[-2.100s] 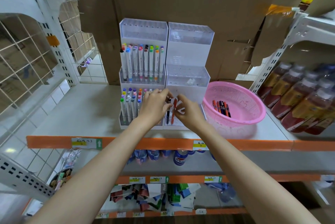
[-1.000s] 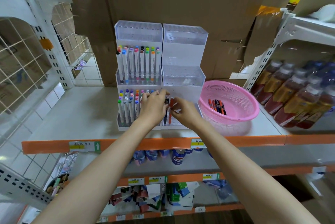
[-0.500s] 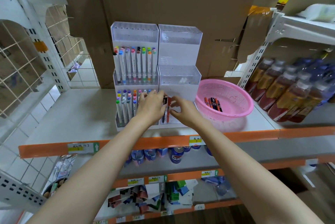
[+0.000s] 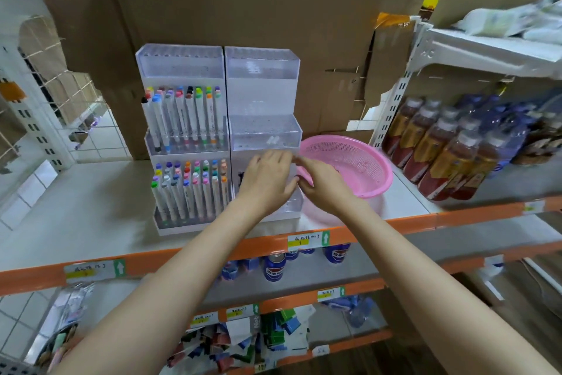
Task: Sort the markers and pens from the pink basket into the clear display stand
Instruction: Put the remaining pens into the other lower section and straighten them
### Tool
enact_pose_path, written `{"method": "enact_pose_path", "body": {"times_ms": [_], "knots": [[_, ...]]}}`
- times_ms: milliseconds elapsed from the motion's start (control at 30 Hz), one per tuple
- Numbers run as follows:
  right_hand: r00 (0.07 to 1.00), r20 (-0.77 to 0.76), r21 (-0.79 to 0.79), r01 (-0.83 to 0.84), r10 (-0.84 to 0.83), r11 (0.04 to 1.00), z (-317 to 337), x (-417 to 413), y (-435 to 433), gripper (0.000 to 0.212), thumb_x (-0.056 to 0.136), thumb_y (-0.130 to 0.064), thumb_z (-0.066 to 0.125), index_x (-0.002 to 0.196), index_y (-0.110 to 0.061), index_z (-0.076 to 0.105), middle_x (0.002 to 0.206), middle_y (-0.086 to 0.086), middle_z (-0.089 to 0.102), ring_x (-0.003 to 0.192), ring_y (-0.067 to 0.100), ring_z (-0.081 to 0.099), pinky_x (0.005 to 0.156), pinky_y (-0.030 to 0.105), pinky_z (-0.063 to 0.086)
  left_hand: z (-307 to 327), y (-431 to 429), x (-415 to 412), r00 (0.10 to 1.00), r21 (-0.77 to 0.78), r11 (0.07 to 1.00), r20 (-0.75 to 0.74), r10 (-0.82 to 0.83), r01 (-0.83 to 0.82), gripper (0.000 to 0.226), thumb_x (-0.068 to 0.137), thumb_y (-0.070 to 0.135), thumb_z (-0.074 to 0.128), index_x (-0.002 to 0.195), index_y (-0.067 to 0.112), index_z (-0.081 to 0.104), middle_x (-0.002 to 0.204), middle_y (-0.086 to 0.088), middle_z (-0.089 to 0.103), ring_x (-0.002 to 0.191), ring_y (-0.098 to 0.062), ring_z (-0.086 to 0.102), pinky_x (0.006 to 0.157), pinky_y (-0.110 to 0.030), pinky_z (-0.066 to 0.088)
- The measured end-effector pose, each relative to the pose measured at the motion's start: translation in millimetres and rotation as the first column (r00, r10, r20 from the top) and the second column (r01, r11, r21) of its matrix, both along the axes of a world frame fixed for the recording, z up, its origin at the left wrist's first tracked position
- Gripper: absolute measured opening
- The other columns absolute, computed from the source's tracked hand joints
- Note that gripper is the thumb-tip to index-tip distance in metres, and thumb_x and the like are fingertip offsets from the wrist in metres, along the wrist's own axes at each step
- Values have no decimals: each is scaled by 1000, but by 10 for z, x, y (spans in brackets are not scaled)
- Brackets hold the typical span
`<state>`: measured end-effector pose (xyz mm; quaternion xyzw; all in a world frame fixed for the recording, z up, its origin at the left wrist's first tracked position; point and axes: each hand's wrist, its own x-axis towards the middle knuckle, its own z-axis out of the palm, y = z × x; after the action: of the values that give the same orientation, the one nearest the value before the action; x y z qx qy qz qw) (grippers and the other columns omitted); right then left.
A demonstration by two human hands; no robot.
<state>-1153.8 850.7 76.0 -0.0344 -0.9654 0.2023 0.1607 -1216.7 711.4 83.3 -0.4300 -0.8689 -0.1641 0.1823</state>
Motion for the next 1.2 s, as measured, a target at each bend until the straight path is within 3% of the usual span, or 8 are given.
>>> {"method": "enact_pose_path", "body": {"times_ms": [200, 400, 633, 767, 933, 1033, 1100, 1200], "knots": [[996, 20, -4, 85, -85, 996, -42, 91, 621, 39, 91, -7, 50, 129, -14, 55, 116, 10, 66, 103, 30, 59, 70, 30, 41, -54, 650, 77, 996, 21, 998, 58, -68, 67, 33, 92, 27, 49, 122, 12, 51, 119, -6, 58, 111, -26, 50, 88, -35, 37], [951, 272, 45, 140, -147, 989, -142, 5, 1173, 31, 94, -16, 47, 124, -12, 54, 120, 13, 63, 109, 34, 56, 84, 43, 47, -183, 1260, -58, 971, -37, 999, 239, -29, 39, 23, 88, 10, 46, 109, 6, 56, 108, -13, 60, 100, -32, 54, 80, -44, 46], [796, 597, 42, 96, -102, 995, -249, -200, 1430, 27, 92, -14, 53, 118, -11, 60, 112, 9, 64, 103, 29, 57, 77, 29, 41, -402, 1710, -293, 883, -413, 910, 416, 215, -27, 25, 83, 0, 53, 104, 6, 65, 100, -13, 68, 90, -31, 64, 69, -36, 48], [808, 568, -29, 214, -160, 977, -383, -404, 1471, 13, 88, -16, 63, 80, -19, 52, 75, -3, 51, 82, 23, 51, 63, 28, 36, -555, 1846, -366, 837, -431, 899, 461, 295, -79, 27, 87, 5, 49, 110, 7, 64, 107, -12, 67, 95, -31, 64, 78, -37, 50], [810, 566, -118, 261, -151, 958, -473, -529, 1466, 22, 85, -9, 67, 77, -17, 48, 92, 5, 55, 94, 25, 55, 69, 27, 36, -642, 1943, -410, 794, -337, 934, 533, 292, -117, 24, 86, 2, 51, 107, 2, 62, 107, -16, 66, 98, -33, 62, 82, -39, 48], [805, 578, -137, 256, -133, 957, -446, -532, 1491, 20, 85, -9, 67, 76, -17, 51, 87, 4, 52, 85, 20, 48, 49, 20, 29, -611, 1919, -457, 747, -333, 933, 585, 316, -134, 23, 84, 5, 60, 106, 0, 62, 106, -14, 65, 101, -32, 61, 81, -35, 46], [807, 578, -113, 227, -122, 967, -418, -525, 1491, 14, 83, -11, 68, 85, -17, 56, 84, 5, 52, 84, 20, 48, 49, 20, 30, -572, 1890, -467, 709, -356, 924, 614, 345, -142, 24, 83, 8, 66, 106, 1, 61, 100, -11, 63, 100, -29, 61, 76, -32, 45], [814, 566, -133, 246, -130, 960, -455, -535, 1515, 24, 80, -11, 71, 66, -14, 52, 67, 1, 49, 81, 20, 49, 53, 27, 33, -579, 1884, -499, 628, -338, 933, 701, 339, -127, 20, 77, 14, 73, 93, 8, 61, 83, -7, 59, 80, -23, 59, 66, -29, 43]]}}
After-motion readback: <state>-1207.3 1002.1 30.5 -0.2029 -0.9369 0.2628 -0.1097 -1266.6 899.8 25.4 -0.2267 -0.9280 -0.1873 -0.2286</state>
